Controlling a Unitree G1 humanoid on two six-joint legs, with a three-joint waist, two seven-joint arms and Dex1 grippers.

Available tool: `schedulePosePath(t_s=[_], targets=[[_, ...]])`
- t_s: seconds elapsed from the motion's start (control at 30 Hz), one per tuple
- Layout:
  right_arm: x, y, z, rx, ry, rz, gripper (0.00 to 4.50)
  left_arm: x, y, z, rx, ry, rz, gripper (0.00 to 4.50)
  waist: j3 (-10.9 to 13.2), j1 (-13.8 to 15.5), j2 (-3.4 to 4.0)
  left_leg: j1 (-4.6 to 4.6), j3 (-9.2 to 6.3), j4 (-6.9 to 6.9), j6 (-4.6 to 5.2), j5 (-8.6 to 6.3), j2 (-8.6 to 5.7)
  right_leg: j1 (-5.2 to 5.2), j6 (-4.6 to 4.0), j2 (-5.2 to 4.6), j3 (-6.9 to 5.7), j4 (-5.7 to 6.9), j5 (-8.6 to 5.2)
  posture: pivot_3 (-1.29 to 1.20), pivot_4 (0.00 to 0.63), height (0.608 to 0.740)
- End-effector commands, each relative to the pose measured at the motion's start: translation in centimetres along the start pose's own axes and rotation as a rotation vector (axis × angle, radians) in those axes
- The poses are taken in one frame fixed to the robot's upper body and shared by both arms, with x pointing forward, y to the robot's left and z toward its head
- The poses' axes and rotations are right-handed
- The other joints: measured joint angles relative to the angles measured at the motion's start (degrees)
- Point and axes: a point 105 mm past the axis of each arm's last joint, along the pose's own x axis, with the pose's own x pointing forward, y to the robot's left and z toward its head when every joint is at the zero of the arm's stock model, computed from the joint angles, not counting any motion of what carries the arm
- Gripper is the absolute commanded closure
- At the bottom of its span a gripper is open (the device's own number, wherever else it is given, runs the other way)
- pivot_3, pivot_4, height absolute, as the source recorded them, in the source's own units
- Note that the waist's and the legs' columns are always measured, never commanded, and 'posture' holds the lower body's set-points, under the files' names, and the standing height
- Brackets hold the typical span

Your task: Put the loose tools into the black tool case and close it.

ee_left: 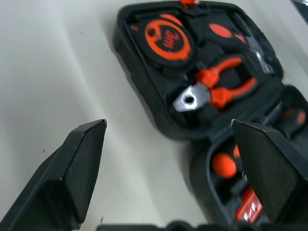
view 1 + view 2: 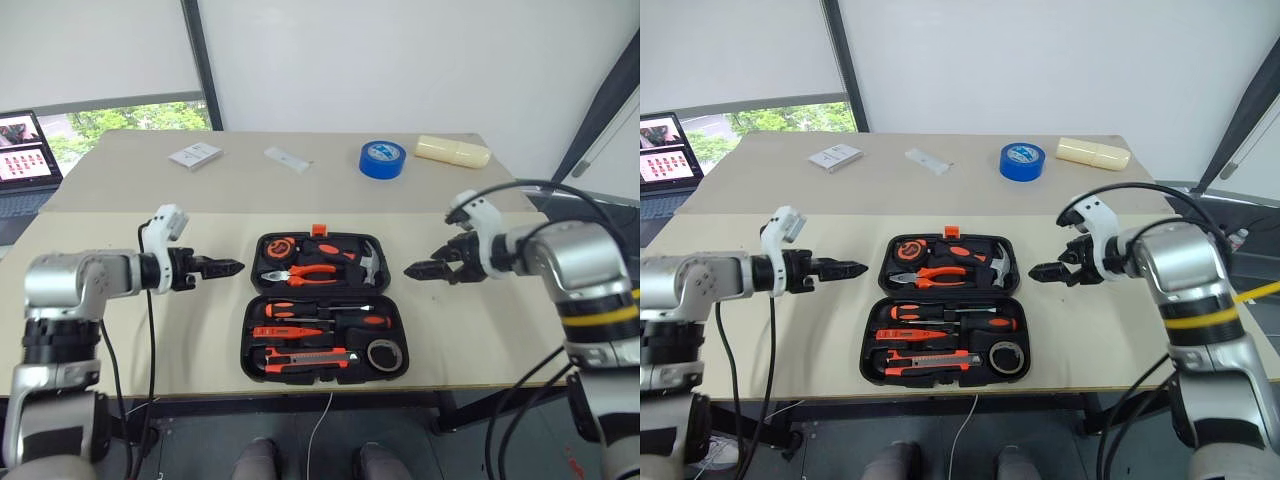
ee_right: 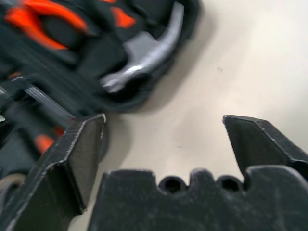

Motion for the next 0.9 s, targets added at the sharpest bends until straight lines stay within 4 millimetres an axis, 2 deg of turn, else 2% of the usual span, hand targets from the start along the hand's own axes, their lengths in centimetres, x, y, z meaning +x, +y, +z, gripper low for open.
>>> schedulePosePath(t_s=[0.03,0.2,0.4,0.53,0.57,0.63,0.67,0.77,0.87,0.9], targets=[[0.7,-0.7,1.9,0.014,-0.024,-0.047,0.03,1.3,0.3,0.5,0.009,0.005,0.052,0.0,0.0,-0.1,-0.01,-0.05,0.0,-0.02,0.0,0.0,-0.01,-0.05,0.01,0.0,0.02,0.0,0.0,0.0,0.15,0.74],[2.8,-0.1,2.5,0.041,-0.001,-0.02,0.03,2.3,0.1,0.5,0.005,0.023,0.056,0.0,0.0,-0.5,-0.02,-0.32,-0.02,-0.15,0.01,-0.01,-0.02,-0.31,0.03,0.02,0.04,-0.02,0.0,0.0,0.15,0.74],[4.2,0.7,2.3,0.056,0.031,0.016,0.03,2.8,0.5,0.6,-0.001,0.016,0.084,0.0,0.0,-0.5,-0.02,-0.32,-0.02,-0.21,0.01,-0.01,-0.03,-0.33,0.03,0.02,0.04,-0.01,0.0,0.0,0.15,0.74],[4.8,1.1,1.7,0.08,0.06,0.033,0.99,3.2,0.4,0.4,-0.023,0.016,0.075,0.0,0.0,-0.5,-0.02,-0.32,-0.03,-0.16,0.01,-0.01,-0.03,-0.29,0.03,0.02,0.03,0.01,0.0,0.0,0.15,0.74],[4.9,1.1,1.5,0.078,0.067,0.03,1.41,3.3,0.3,0.3,-0.033,0.019,0.066,0.52,0.0,-0.5,-0.02,-0.31,-0.03,-0.15,0.01,-0.01,-0.03,-0.27,0.03,0.02,0.03,0.02,0.0,0.0,0.15,0.74],[5.0,1.1,1.3,0.079,0.074,0.026,2.06,3.5,0.1,0.1,-0.047,0.02,0.056,1.09,0.0,-0.5,-0.02,-0.27,-0.03,-0.12,0.01,-0.01,-0.03,-0.23,0.04,0.02,0.04,0.04,0.01,0.0,0.15,0.74],[5.0,1.1,1.2,0.092,0.076,0.032,2.51,3.6,0.1,0.0,-0.057,0.022,0.049,1.59,0.0,-0.5,-0.02,-0.26,-0.04,-0.1,0.01,-0.01,-0.03,-0.21,0.04,0.03,0.03,0.05,0.01,0.0,0.15,0.74],[5.0,1.4,1.0,0.123,0.076,0.056,3.48,3.9,-0.1,-0.4,-0.09,0.021,0.022,2.62,0.0,-0.6,-0.01,-0.25,-0.05,-0.02,0.01,0.0,-0.03,-0.21,0.06,0.02,0.04,0.13,0.04,0.0,0.15,0.74],[4.8,2.3,2.0,0.152,0.004,0.129,4.46,4.1,-0.4,0.1,-0.118,-0.046,-0.018,3.65,0.0,-0.4,-0.02,-0.16,-0.07,0.05,0.0,0.0,-0.03,-0.12,0.06,0.02,0.04,0.24,0.04,0.0,0.15,0.74],[4.7,2.6,2.4,0.165,-0.018,0.153,4.5,4.1,-0.4,0.4,-0.126,-0.072,-0.029,3.98,0.0,-0.4,-0.02,-0.15,-0.07,0.07,0.0,0.0,-0.04,-0.1,0.06,0.01,0.05,0.27,0.03,0.0,0.15,0.74]])
